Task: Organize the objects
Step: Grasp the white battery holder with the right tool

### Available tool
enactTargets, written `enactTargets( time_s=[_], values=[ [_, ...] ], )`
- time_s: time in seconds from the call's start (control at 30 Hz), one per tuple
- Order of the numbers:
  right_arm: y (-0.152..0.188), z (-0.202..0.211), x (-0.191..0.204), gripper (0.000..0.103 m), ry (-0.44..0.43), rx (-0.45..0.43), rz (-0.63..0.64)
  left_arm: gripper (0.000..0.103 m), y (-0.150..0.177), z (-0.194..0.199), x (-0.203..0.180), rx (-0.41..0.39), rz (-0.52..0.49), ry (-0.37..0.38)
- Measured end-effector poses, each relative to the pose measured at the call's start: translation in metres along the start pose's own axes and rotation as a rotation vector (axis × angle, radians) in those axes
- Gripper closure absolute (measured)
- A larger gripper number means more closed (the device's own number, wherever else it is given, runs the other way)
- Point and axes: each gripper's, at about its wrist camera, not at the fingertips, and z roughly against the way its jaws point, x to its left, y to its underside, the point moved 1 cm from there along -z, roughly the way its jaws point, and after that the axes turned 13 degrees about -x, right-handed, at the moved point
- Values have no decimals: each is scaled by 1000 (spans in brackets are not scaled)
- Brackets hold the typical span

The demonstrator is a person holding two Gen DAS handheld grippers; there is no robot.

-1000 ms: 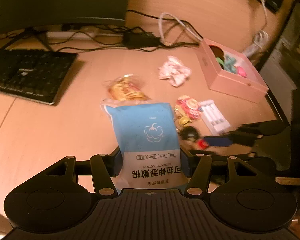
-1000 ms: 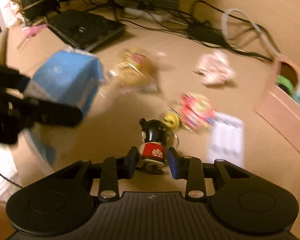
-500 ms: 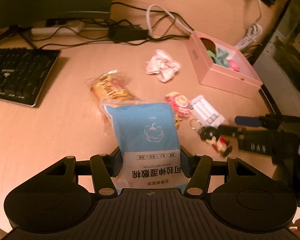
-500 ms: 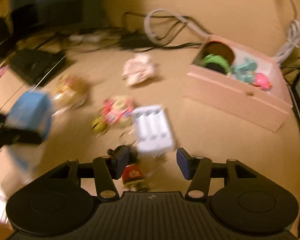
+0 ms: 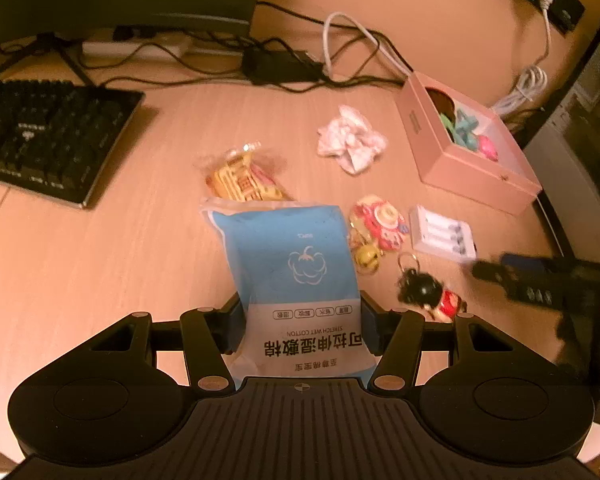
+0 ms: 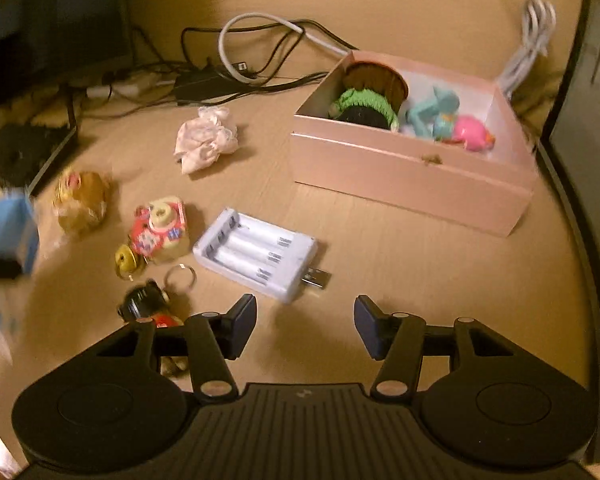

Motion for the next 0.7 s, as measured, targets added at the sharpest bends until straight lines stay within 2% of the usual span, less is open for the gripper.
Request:
enactTargets(
  time_s=[0.1,0.27,0.33,0.4,0.53,0.7],
  values=[
    [-4,-8,11,35,-20,-37,-23,42,4,5,0,7,-4,-1],
    [-12,-23,35,32,-40,-86,182,42,9,15,4,4,-2,4],
    [-15,-29,31,32,-49,-59,144,42,12,18,7,5,11,1],
    [-13,-32,28,29,-96,-4,57,42,14,19,10,7,25,-5],
    [-9,-21,39,29,-242,46,-11,42,16,22,15,2,45,-19],
    [-16,-15,53,29,-164,-50,162,42,19,23,17,9,51,-21]
  ],
)
